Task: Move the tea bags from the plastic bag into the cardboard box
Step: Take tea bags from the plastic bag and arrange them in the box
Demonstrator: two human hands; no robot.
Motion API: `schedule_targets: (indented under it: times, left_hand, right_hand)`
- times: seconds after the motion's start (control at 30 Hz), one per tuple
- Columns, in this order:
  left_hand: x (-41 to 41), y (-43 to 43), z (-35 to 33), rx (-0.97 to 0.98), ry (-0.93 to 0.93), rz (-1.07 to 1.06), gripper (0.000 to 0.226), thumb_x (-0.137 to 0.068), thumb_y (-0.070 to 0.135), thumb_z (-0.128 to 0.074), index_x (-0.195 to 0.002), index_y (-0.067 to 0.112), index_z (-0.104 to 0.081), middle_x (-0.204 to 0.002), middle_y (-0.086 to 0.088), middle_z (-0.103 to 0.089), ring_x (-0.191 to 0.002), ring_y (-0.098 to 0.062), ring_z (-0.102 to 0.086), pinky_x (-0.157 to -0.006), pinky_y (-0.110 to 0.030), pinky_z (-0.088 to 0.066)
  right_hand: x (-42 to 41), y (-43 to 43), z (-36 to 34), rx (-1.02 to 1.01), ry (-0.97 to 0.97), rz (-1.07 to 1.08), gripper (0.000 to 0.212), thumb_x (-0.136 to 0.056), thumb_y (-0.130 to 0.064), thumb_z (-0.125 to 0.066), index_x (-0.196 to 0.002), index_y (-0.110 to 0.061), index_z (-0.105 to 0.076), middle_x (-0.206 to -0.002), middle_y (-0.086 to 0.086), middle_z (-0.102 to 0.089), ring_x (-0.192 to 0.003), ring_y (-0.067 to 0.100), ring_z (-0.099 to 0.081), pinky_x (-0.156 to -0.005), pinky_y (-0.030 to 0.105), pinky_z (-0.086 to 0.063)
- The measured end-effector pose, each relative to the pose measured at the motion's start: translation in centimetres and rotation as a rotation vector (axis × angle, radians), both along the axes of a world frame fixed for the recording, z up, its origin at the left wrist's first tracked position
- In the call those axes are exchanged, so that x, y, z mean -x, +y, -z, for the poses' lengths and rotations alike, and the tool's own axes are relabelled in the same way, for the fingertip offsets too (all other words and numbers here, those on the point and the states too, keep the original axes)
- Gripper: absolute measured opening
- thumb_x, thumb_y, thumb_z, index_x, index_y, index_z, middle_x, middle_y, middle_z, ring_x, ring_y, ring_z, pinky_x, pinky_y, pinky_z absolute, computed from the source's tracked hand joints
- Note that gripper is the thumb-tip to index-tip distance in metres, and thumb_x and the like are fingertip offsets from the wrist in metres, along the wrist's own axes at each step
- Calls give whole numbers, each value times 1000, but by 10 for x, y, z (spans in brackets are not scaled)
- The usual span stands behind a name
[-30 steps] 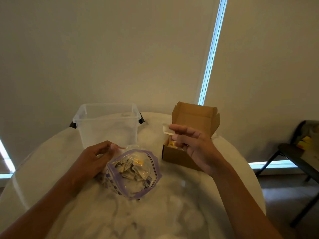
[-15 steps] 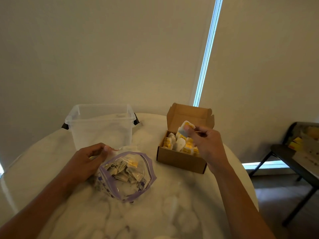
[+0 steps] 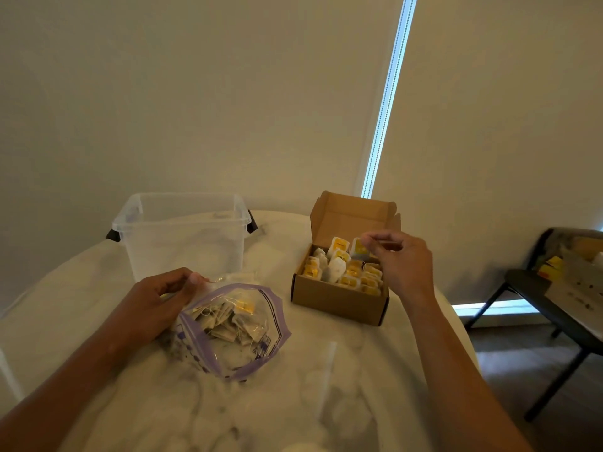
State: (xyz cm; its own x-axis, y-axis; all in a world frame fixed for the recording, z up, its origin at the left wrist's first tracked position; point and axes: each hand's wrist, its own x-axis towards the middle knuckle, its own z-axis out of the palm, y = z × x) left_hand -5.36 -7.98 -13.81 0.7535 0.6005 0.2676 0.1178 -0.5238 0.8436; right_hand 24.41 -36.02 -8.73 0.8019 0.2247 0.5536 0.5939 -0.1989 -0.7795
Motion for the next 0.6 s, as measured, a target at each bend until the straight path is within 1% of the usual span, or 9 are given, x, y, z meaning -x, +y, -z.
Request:
schedule_targets:
  times: [0.07,0.1,0.2,0.27,0.37,0.5,0.6]
  left_hand:
    - [-1,0,0,6,-6,4,31,-106,59,-52,-110,48,-82,-105,15,-84,-98,-3,-79,-97,-43,-62]
    - [-2,1,0,8,-11,2,31,-106,58,-52,-109,49,-82,-105,16,-84,-97,-1,-79,-95,-40,-61]
    - [-2,0,0,9,-18,3,30,-105,58,-53,-106,51,-82,-105,17,-84,-97,2,-78,-92,-35,-59]
    - [-2,0,0,13,-23,1,30,-104,58,-53,-106,50,-82,-104,17,-84,-97,1,-78,-91,-34,-58]
    - [-3,1,0,15,-20,2,30,-104,58,-53,-106,50,-82,-104,16,-84,-97,0,-79,-92,-35,-59]
    - [-2,3,1,19,-2,5,31,-104,60,-53,-108,50,-82,-105,18,-84,-98,1,-78,-95,-38,-60]
    - [-1,3,1,18,11,-5,31,-103,62,-51,-108,52,-81,-104,21,-83,-97,6,-76,-95,-36,-59]
  right_hand:
    - [-2,2,1,-5,-11,20,9,-90,-40,-82,-98,-36,-81,-103,-18,-71,-94,0,-66,-71,3,-44]
    - [-4,3,0,11,-11,31,9,-91,-40,-82,-98,-36,-81,-103,-17,-71,-93,0,-65,-68,2,-42]
    - [-10,6,4,103,33,9,10,-93,-34,-81,-100,-27,-83,-91,-16,-75,-84,-3,-67,-63,2,-44]
    - [-13,9,6,178,41,1,9,-93,-31,-81,-100,-25,-83,-86,-16,-75,-80,-4,-68,-60,0,-44]
    - [-17,17,4,273,49,-12,7,-92,-31,-82,-99,-28,-81,-87,-14,-75,-76,-3,-69,-57,5,-43]
    - [-24,29,4,362,-7,34,13,-89,-26,-85,-100,-28,-78,-92,-12,-73,-81,-5,-62,-63,8,-38]
    - [-27,33,14,384,-54,112,21,-86,-19,-87,-103,-27,-78,-97,-10,-70,-81,0,-59,-65,11,-36]
